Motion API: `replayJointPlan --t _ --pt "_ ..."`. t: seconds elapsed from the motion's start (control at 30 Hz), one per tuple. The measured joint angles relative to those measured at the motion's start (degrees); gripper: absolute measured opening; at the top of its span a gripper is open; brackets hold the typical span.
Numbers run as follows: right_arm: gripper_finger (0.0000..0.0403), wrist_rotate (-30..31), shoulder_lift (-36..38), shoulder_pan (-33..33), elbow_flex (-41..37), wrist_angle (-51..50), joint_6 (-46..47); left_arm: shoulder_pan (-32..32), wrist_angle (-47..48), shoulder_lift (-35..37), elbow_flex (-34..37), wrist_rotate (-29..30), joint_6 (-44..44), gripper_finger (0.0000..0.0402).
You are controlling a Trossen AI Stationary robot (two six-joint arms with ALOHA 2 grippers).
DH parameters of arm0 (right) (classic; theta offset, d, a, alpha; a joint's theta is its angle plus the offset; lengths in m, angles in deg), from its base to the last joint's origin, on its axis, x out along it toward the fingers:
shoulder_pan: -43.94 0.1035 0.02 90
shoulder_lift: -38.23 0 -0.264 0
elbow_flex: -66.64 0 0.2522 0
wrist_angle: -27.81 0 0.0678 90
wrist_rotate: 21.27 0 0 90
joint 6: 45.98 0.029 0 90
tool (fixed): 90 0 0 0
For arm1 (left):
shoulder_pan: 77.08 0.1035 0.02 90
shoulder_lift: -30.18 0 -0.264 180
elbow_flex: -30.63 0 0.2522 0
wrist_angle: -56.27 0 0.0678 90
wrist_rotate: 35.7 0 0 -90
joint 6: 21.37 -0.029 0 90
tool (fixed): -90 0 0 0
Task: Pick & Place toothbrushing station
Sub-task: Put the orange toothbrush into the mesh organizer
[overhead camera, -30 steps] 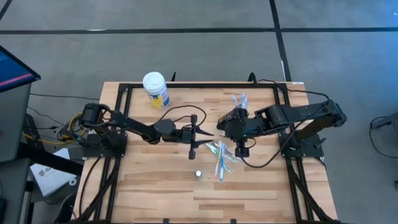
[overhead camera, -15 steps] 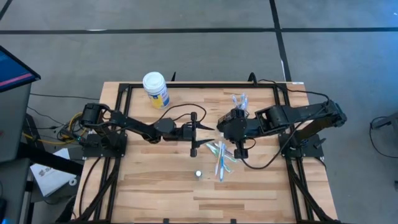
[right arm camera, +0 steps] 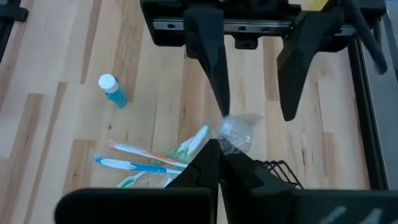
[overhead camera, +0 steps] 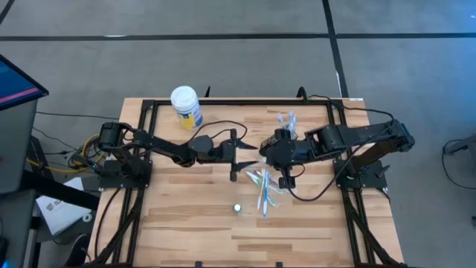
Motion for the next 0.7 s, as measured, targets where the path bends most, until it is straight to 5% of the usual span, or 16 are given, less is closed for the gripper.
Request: replayJointPlan --t 0.7 --pt "0.0000 0.01 0.00 -0.37 0.00 0.85 -1.38 -0.24 4.15 -0.85 -3.59 -2.08 0.26 0.0193"
